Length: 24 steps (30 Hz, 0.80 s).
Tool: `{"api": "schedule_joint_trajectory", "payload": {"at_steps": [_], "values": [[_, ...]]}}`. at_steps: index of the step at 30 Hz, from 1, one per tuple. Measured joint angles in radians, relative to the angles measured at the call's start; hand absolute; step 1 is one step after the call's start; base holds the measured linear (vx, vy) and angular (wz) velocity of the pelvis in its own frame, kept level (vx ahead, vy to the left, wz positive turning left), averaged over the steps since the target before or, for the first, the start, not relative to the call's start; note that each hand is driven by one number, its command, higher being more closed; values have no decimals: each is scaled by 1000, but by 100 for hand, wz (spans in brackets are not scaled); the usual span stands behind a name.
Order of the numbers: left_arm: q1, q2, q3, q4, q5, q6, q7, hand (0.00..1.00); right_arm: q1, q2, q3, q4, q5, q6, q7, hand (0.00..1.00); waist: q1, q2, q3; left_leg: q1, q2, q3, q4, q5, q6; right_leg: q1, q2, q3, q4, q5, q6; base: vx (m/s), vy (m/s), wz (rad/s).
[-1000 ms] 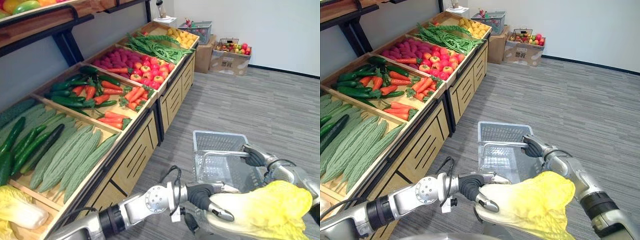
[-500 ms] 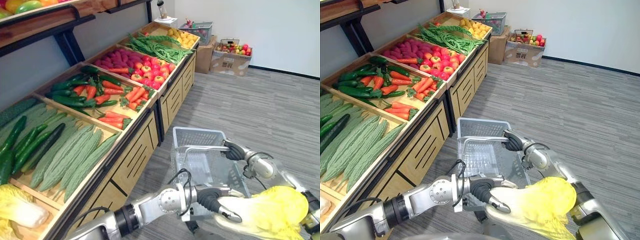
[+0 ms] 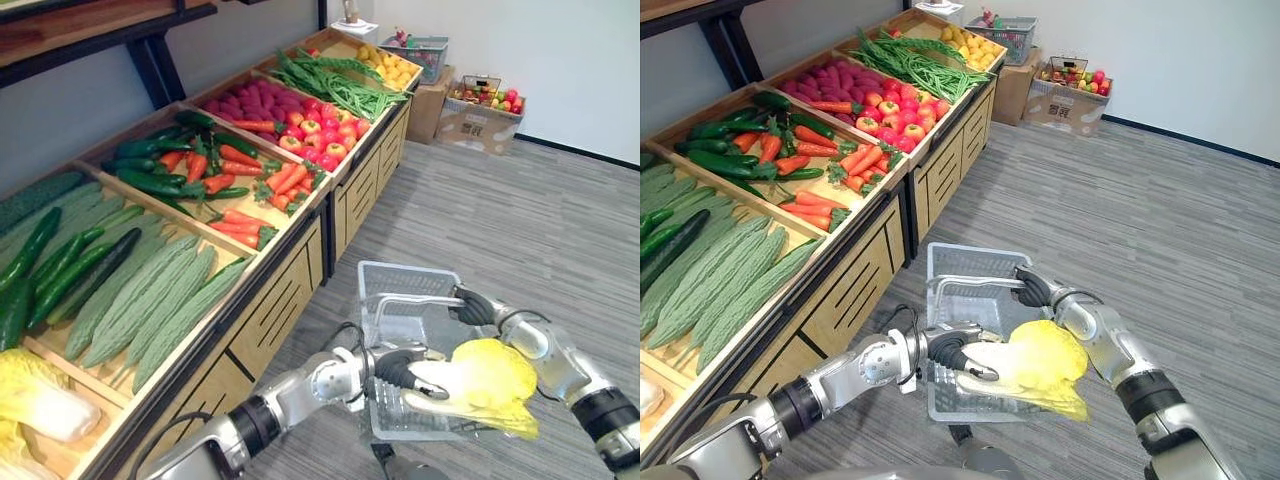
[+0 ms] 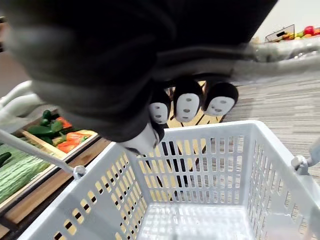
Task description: Pick vegetable in the basket
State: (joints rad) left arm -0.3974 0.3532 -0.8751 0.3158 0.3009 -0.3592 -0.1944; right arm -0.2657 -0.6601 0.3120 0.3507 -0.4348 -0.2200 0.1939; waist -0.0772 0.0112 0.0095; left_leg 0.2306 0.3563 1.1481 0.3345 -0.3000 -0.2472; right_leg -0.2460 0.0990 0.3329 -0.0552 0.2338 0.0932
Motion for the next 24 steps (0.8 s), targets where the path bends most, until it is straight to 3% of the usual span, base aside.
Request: {"api": "schedule_joint_trajectory", "payload": {"at_steps": [13,14,24], "values": [[-56,-14,70,101,147,26,44,100,78,2,-132,19,-2,12,0,100,1,-6,56,-2,-4,-8,-1,1,1,2,-9,-11,0,-7,-5,-34,-16,2],[-59,-16,70,107,157,29,50,0,80,2,-138,19,-2,12,0,100,1,-6,57,-2,-5,-9,-1,1,1,2,-9,-12,0,-7,-5,0,0,0],[-71,-93,139,203,234,70,90,0,109,14,-211,18,0,24,8,100,2,-6,79,-3,-18,-15,-15,3,4,3,-17,-14,0,-7,-5,-36,-10,1]]}}
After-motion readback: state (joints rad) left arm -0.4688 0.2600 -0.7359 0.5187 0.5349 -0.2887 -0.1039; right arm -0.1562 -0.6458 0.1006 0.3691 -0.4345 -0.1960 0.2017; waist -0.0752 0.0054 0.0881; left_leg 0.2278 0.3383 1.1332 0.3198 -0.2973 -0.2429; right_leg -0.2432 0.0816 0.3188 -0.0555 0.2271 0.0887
